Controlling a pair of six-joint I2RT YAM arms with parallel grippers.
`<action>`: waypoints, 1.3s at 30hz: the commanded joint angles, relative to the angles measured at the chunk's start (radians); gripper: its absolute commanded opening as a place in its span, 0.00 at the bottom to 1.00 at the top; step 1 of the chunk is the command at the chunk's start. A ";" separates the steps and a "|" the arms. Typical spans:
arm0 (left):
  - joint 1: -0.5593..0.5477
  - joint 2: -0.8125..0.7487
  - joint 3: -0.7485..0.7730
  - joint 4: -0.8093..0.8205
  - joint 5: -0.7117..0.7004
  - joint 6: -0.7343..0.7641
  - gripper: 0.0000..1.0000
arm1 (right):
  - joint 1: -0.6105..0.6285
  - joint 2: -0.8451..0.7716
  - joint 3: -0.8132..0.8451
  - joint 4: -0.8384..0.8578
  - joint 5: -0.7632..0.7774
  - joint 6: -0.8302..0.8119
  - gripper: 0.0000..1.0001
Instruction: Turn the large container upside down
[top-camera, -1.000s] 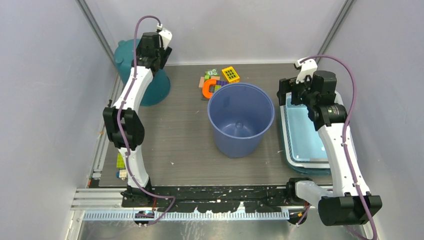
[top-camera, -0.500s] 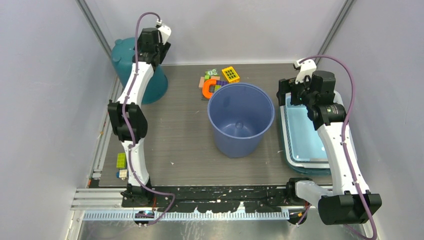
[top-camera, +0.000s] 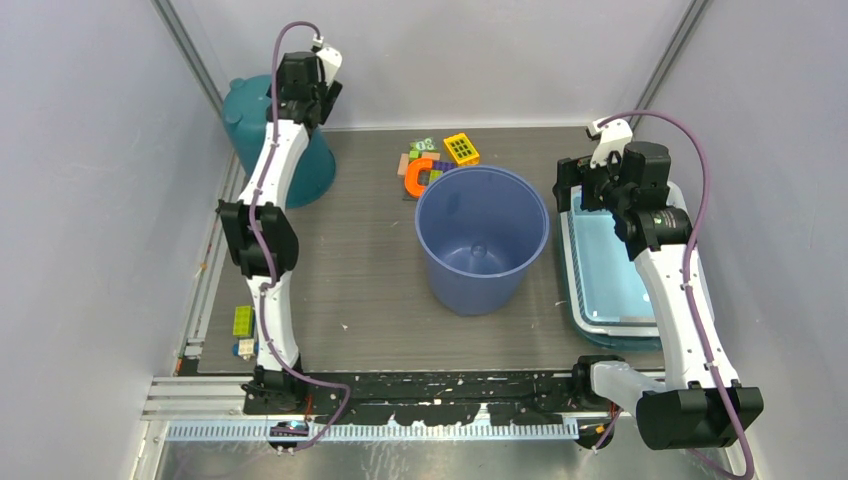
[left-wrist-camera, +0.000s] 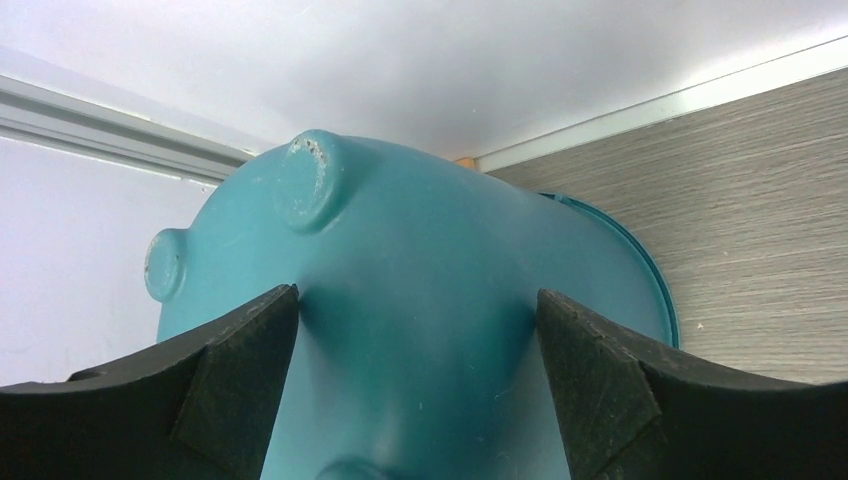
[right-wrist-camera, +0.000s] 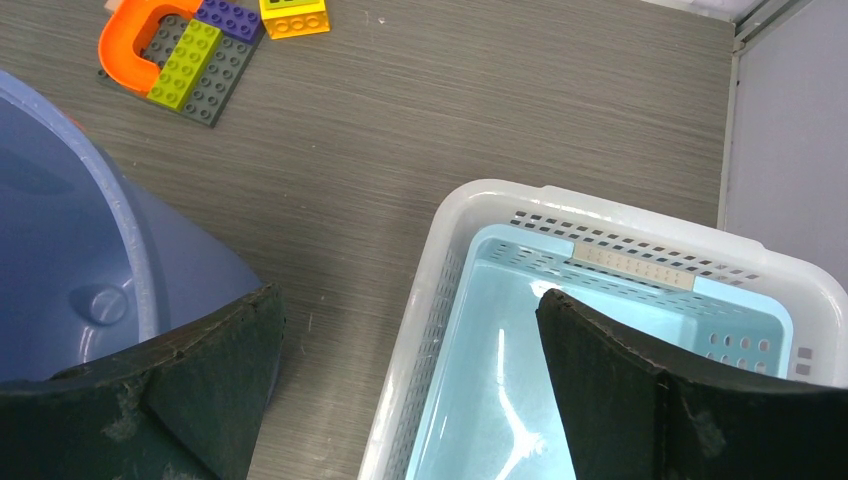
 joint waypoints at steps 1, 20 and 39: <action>0.018 -0.055 0.021 -0.087 0.040 -0.060 0.92 | -0.004 -0.016 0.004 0.048 -0.017 0.008 1.00; 0.016 -0.855 -0.754 -0.286 0.487 -0.145 1.00 | -0.004 -0.138 0.121 -0.184 -0.319 -0.172 1.00; 0.016 -1.297 -1.273 -0.360 0.885 -0.056 1.00 | 0.012 -0.172 0.438 -1.054 -0.571 -0.737 1.00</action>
